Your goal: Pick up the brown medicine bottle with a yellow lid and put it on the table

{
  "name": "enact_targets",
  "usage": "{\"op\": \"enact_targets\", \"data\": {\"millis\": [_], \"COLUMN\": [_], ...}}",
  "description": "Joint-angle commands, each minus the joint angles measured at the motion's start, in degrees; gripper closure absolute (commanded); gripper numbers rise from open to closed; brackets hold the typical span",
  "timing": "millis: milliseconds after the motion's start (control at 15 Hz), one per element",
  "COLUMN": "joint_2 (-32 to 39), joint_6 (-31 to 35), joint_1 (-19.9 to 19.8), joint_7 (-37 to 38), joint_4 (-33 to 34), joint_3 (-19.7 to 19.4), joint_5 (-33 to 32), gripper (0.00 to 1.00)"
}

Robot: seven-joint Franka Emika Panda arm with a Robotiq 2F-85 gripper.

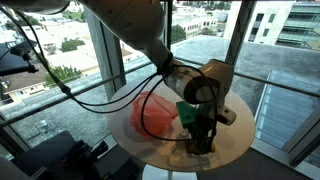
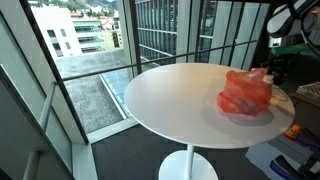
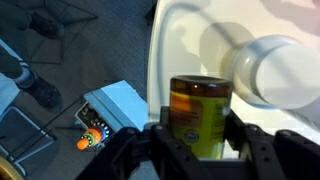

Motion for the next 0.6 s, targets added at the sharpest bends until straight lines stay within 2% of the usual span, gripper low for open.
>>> {"op": "enact_targets", "data": {"millis": [0,533], "joint_2": [-0.3,-0.54], "joint_6": [0.55,2.16], "joint_1": [0.76,3.35], "joint_7": [-1.4,-1.53], "joint_4": [-1.07,-2.03], "joint_3": [0.57,1.95], "joint_5": [0.51,0.24], "gripper": [0.72,0.72]}}
